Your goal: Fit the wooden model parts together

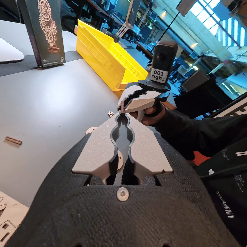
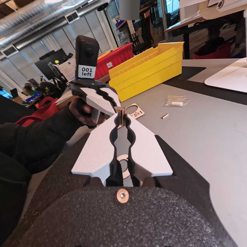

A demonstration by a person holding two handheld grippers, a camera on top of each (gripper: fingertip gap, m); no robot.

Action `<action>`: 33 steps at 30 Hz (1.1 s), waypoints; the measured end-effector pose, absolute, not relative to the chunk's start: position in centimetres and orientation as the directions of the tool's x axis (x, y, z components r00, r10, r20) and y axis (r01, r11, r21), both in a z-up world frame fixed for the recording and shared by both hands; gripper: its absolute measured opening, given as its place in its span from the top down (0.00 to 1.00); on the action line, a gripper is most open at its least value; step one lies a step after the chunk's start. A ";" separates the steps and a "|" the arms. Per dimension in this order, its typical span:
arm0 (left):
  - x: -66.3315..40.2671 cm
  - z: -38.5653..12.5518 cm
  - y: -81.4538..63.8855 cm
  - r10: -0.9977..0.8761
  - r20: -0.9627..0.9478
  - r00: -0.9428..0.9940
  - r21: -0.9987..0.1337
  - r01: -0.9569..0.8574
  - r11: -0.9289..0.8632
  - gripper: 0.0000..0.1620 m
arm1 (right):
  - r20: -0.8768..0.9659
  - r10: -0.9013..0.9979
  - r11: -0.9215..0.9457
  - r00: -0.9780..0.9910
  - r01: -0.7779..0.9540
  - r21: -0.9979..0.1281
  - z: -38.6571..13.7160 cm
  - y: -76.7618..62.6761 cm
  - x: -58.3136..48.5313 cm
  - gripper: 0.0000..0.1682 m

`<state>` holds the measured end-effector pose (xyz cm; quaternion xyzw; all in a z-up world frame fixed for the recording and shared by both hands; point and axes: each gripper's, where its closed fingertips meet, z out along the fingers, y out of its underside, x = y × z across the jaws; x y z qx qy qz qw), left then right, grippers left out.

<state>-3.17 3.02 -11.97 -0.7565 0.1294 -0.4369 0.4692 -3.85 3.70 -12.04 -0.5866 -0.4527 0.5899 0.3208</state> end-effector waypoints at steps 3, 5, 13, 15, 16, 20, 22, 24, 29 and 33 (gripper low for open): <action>-3.2 -12.6 3.3 -0.591 0.521 0.616 -0.828 0.195 -0.526 0.98 | -0.371 0.926 -0.354 -0.067 0.186 -0.916 -12.7 3.9 -3.9 0.97; -3.2 -12.8 3.2 -0.594 0.513 0.619 -0.831 0.183 -0.526 0.98 | -0.359 0.931 -0.341 -0.062 0.204 -0.918 -12.9 3.9 -3.8 0.98; -3.3 -12.3 3.0 -0.615 0.549 0.566 -0.818 0.214 -0.533 0.99 | -0.321 0.944 -0.303 -0.072 0.190 -0.934 -12.3 3.7 -4.0 0.98; -3.4 -12.3 3.3 -0.603 0.570 0.558 -0.807 0.244 -0.537 0.99 | -0.333 0.941 -0.317 -0.065 0.185 -0.930 -12.3 3.9 -4.0 0.96; -3.7 -12.3 3.5 -0.591 0.581 0.560 -0.802 0.267 -0.535 0.99 | -0.343 0.937 -0.328 -0.070 0.165 -0.930 -12.0 4.1 -3.9 0.93; -5.8 -12.6 4.2 -0.537 0.599 0.594 -0.789 0.320 -0.525 0.99 | -0.370 0.928 -0.363 -0.046 0.119 -0.924 -11.5 5.4 -3.3 0.88; -6.1 -13.0 4.2 -0.524 0.602 0.602 -0.783 0.314 -0.537 0.99 | -0.367 0.930 -0.361 -0.032 0.118 -0.925 -11.8 5.9 -3.2 0.88; -5.7 -13.0 4.2 -0.535 0.623 0.570 -0.771 0.333 -0.543 0.99 | -0.378 0.924 -0.369 -0.049 0.133 -0.920 -12.2 5.6 -3.4 0.87; -4.6 -11.9 3.9 -0.578 0.677 0.454 -0.736 0.410 -0.540 0.99 | -0.459 0.878 -0.440 -0.138 0.147 -0.886 -12.4 4.0 -4.0 0.87; -3.9 -10.6 3.5 -0.621 0.682 0.386 -0.727 0.448 -0.520 0.99 | -0.533 0.823 -0.521 -0.199 0.110 -0.846 -11.3 3.7 -3.9 0.92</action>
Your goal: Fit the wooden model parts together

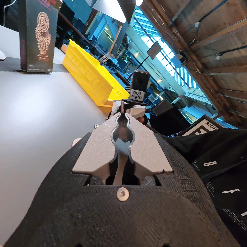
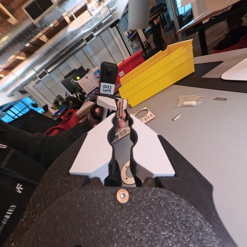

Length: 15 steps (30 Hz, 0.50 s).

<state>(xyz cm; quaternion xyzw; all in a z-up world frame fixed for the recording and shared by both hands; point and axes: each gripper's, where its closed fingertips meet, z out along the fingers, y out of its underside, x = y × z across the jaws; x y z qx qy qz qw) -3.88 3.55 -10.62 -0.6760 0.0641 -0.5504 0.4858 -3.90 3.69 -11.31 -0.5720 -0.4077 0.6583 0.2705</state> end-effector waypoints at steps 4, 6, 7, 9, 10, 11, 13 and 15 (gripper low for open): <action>-3.4 -10.2 3.3 -0.647 0.668 0.368 -0.737 0.447 -0.507 0.98 | -0.526 0.813 -0.513 -0.251 0.120 -0.850 -10.5 3.2 -3.4 1.00; -3.3 -10.2 3.0 -0.667 0.636 0.387 -0.768 0.403 -0.498 0.97 | -0.482 0.837 -0.442 -0.257 0.201 -0.874 -10.9 2.7 -3.0 1.00; -3.4 -10.2 2.8 -0.676 0.619 0.400 -0.783 0.378 -0.494 0.95 | -0.457 0.851 -0.389 -0.259 0.274 -0.880 -11.6 2.4 -2.7 1.00; -3.3 -10.4 2.2 -0.693 0.580 0.428 -0.814 0.297 -0.499 0.90 | -0.371 0.896 -0.258 -0.244 0.394 -0.882 -13.0 1.9 -2.1 1.00; -3.0 -10.9 1.9 -0.705 0.546 0.453 -0.835 0.230 -0.500 0.89 | -0.328 0.912 -0.196 -0.244 0.444 -0.874 -13.7 1.6 -1.7 1.00; -2.6 -11.6 1.5 -0.718 0.503 0.482 -0.855 0.152 -0.496 0.88 | -0.298 0.919 -0.136 -0.258 0.501 -0.854 -14.5 1.0 -1.4 1.00; -1.7 -12.9 0.8 -0.748 0.420 0.513 -0.876 0.013 -0.482 0.87 | -0.228 0.929 -0.029 -0.291 0.558 -0.829 -15.5 0.0 -1.0 1.00; -0.8 -13.8 0.2 -0.769 0.384 0.511 -0.871 -0.076 -0.485 0.89 | -0.208 0.925 0.019 -0.316 0.587 -0.809 -15.8 -0.9 -0.7 1.00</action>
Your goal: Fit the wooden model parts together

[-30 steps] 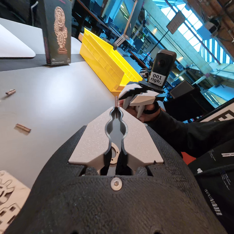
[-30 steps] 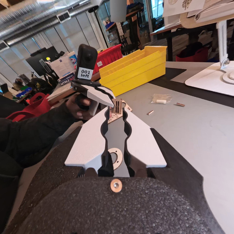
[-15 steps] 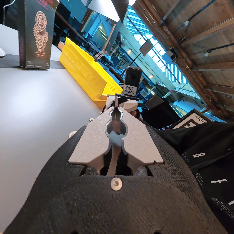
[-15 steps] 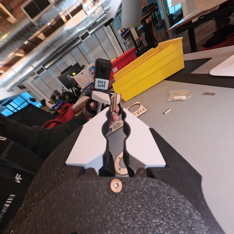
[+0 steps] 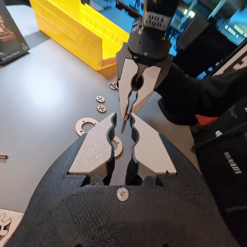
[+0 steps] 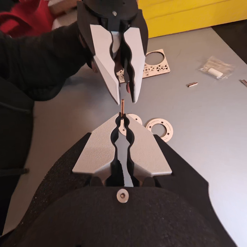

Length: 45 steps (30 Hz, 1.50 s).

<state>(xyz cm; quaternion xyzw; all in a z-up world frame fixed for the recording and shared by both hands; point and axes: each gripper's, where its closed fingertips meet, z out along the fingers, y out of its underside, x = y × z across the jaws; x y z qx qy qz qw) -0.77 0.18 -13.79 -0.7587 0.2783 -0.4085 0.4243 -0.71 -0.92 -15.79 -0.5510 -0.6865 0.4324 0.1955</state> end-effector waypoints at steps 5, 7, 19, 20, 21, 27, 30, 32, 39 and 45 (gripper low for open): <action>0.4 -14.7 -0.9 -0.805 0.322 0.499 -0.861 -0.199 -0.468 0.94 | -0.161 0.924 0.097 -0.348 0.618 -0.780 -16.1 -1.6 0.1 1.00; 0.6 -14.7 -0.9 -0.810 0.300 0.504 -0.863 -0.219 -0.456 0.95 | -0.148 0.924 0.112 -0.352 0.621 -0.776 -16.1 -1.6 0.2 1.00; 0.7 -14.7 -0.9 -0.821 0.241 0.517 -0.867 -0.266 -0.422 0.99 | -0.097 0.938 0.112 -0.332 0.557 -0.823 -15.3 -0.7 -0.4 0.98; 0.4 -13.9 -0.4 -0.808 0.262 0.528 -0.886 -0.201 -0.418 0.99 | -0.106 0.946 0.063 -0.305 0.496 -0.866 -14.1 -0.1 -0.9 0.97; -0.1 -12.6 0.2 -0.792 0.304 0.530 -0.905 -0.099 -0.413 0.99 | -0.130 0.958 -0.013 -0.257 0.412 -0.911 -12.7 1.0 -1.5 0.91; -4.8 -4.6 2.5 -0.735 0.591 0.332 -0.723 0.622 -0.300 0.99 | -0.450 0.848 -0.448 -0.279 0.074 -0.891 -7.9 2.8 -2.8 0.81; -4.0 -4.5 2.8 -0.734 0.591 0.334 -0.705 0.656 -0.269 0.99 | -0.505 0.804 -0.528 -0.316 0.012 -0.849 -6.9 2.4 -3.3 0.84; -3.3 -4.3 2.7 -0.739 0.585 0.334 -0.700 0.668 -0.252 0.99 | -0.514 0.796 -0.546 -0.320 -0.013 -0.838 -6.5 2.3 -3.3 0.91; -2.6 -4.7 2.6 -0.745 0.553 0.374 -0.757 0.598 -0.261 0.99 | -0.466 0.813 -0.472 -0.349 0.074 -0.878 -6.4 1.9 -2.3 1.00; -1.5 -7.7 2.3 -0.733 0.445 0.514 -0.894 0.297 -0.334 0.93 | -0.392 0.875 -0.313 -0.284 0.285 -0.906 -9.2 2.1 -1.3 1.00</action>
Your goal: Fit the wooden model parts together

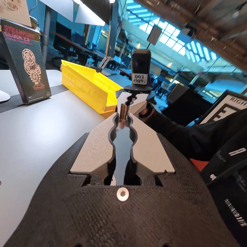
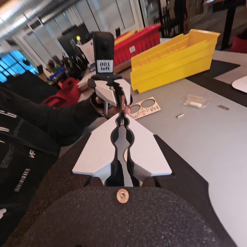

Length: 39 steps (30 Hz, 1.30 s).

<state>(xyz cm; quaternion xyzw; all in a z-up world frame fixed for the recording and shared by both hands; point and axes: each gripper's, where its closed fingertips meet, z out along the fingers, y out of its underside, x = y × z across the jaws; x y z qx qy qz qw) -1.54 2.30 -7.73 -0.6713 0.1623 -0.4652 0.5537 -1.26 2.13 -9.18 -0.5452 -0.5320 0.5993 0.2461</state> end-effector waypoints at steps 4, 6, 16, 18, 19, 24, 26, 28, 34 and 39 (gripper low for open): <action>-1.2 -8.8 2.2 -0.729 0.425 0.536 -0.905 0.232 -0.356 0.97 | -0.397 0.870 -0.295 -0.292 0.336 -0.894 -9.9 1.8 -1.0 1.00; -1.0 -8.9 2.1 -0.731 0.431 0.529 -0.902 0.227 -0.368 0.98 | -0.399 0.867 -0.294 -0.297 0.341 -0.893 -10.0 1.7 -0.9 1.00; -1.4 -7.3 3.0 -0.694 0.508 0.510 -0.854 0.405 -0.328 1.00 | -0.399 0.874 -0.373 -0.277 0.144 -0.917 -7.9 3.1 -1.6 0.98; -1.5 -7.2 3.1 -0.693 0.509 0.511 -0.852 0.411 -0.323 1.00 | -0.409 0.869 -0.390 -0.278 0.125 -0.912 -7.7 3.2 -1.7 0.98; -1.5 -7.2 3.1 -0.692 0.508 0.513 -0.853 0.411 -0.321 1.00 | -0.417 0.865 -0.401 -0.279 0.115 -0.909 -7.6 3.3 -1.7 0.98; -1.5 -7.1 3.2 -0.688 0.512 0.513 -0.849 0.422 -0.317 1.00 | -0.441 0.852 -0.432 -0.282 0.095 -0.897 -7.4 3.4 -1.8 0.98; -1.5 -7.1 3.2 -0.686 0.509 0.520 -0.852 0.421 -0.313 1.00 | -0.448 0.849 -0.442 -0.281 0.089 -0.893 -7.4 3.5 -1.8 0.98; -1.5 -7.1 3.2 -0.686 0.509 0.519 -0.851 0.421 -0.313 0.99 | -0.464 0.838 -0.462 -0.287 0.082 -0.883 -7.3 3.6 -1.8 0.99; -1.5 -7.3 3.3 -0.674 0.498 0.547 -0.862 0.400 -0.313 0.99 | -0.459 0.852 -0.449 -0.254 0.098 -0.888 -7.5 3.9 -1.9 0.98; -1.6 -7.7 3.3 -0.659 0.465 0.591 -0.884 0.356 -0.304 0.99 | -0.411 0.890 -0.393 -0.198 0.127 -0.911 -8.1 4.0 -2.1 0.98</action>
